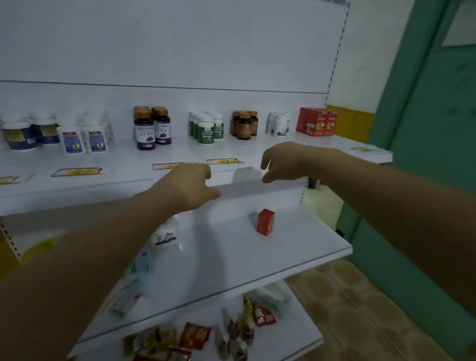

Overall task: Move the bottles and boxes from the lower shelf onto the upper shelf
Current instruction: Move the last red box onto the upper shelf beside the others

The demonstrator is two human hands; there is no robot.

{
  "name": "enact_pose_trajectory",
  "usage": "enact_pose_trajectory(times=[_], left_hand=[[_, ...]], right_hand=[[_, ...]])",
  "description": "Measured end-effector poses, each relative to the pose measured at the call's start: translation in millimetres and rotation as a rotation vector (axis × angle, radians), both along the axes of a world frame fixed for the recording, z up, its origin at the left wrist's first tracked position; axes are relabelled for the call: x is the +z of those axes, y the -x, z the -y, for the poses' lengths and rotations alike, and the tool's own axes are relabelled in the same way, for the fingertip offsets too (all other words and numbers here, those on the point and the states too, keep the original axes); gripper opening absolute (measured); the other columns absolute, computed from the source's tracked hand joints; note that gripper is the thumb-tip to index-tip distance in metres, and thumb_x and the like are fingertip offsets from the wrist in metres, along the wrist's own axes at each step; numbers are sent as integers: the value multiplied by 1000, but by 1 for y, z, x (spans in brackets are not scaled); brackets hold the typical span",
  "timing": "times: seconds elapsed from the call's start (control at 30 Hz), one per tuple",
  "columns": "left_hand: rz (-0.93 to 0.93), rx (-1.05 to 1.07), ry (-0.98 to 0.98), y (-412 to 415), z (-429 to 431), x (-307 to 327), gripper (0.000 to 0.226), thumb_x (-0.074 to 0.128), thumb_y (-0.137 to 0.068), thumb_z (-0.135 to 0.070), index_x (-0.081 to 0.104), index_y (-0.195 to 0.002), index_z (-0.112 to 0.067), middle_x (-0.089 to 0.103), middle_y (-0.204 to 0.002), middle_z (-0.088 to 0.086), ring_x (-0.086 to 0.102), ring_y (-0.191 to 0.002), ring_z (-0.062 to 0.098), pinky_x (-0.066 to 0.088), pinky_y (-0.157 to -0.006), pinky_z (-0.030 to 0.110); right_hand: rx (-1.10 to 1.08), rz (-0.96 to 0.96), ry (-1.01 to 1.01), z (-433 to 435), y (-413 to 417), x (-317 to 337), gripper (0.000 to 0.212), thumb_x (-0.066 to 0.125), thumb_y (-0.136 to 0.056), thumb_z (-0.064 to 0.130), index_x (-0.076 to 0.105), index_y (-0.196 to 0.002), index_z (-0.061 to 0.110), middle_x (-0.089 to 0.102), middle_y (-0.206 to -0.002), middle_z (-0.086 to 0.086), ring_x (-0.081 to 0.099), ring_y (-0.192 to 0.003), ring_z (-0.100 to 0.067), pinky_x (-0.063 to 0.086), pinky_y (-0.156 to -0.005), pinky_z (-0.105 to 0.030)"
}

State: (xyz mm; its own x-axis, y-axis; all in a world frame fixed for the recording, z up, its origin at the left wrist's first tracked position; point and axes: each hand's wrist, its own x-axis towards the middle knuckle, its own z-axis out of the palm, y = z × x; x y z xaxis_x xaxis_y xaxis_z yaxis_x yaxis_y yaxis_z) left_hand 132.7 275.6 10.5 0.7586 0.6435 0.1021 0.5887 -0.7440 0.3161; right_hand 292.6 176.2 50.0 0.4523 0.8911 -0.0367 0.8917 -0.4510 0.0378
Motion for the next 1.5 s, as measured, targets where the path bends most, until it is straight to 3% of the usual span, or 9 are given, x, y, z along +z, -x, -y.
enact_pose_trajectory(times=[0.37, 0.77, 1.03, 1.2, 1.33, 1.5], left_hand=[[-170, -67, 218, -106, 30, -123, 55, 56, -91, -37, 42, -138, -11, 48, -138, 10, 49, -123, 24, 40, -98, 30], [-229, 119, 376, -292, 5, -217, 59, 51, -94, -35, 32, -143, -10, 40, -143, 12, 43, -128, 24, 37, -105, 31], [-284, 325, 225, -299, -34, -283, 52, 44, -96, -36, 34, -141, -13, 41, -140, 9, 40, -128, 26, 40, -101, 37], [-276, 380, 262, -293, -47, -322, 49, 45, -95, -37, 38, -137, -13, 44, -135, 8, 43, -124, 25, 43, -100, 37], [-271, 407, 301, -288, -47, -349, 50, 46, -94, -37, 38, -138, -15, 45, -136, 7, 43, -126, 24, 43, -101, 36], [-234, 451, 331, -284, -45, -373, 51, 49, -93, -35, 39, -139, -17, 47, -136, 6, 45, -125, 24, 43, -101, 37]], right_hand=[[-148, -171, 108, 64, -130, -100, 49, 57, -92, 31, 49, -135, 9, 52, -136, -8, 49, -123, -25, 40, -97, -29], [7, -294, 248, 10, -337, -226, 56, 56, -92, 18, 33, -143, 14, 44, -139, -12, 47, -124, -25, 40, -97, -30], [133, -361, 158, -92, -379, -288, 71, 56, -86, -2, 25, -148, 15, 40, -142, -14, 45, -127, -26, 40, -89, -25], [232, -346, 111, -153, -383, -323, 80, 57, -83, -4, 17, -150, 15, 26, -152, -12, 32, -139, -26, 32, -110, -33], [290, -367, 122, -185, -377, -350, 85, 59, -82, -4, 14, -151, 16, 18, -156, -10, 26, -142, -28, 29, -111, -34], [302, -294, 95, -198, -378, -370, 71, 63, -81, 3, 33, -143, 19, 29, -142, -14, 48, -120, -38, 46, -97, -43]])
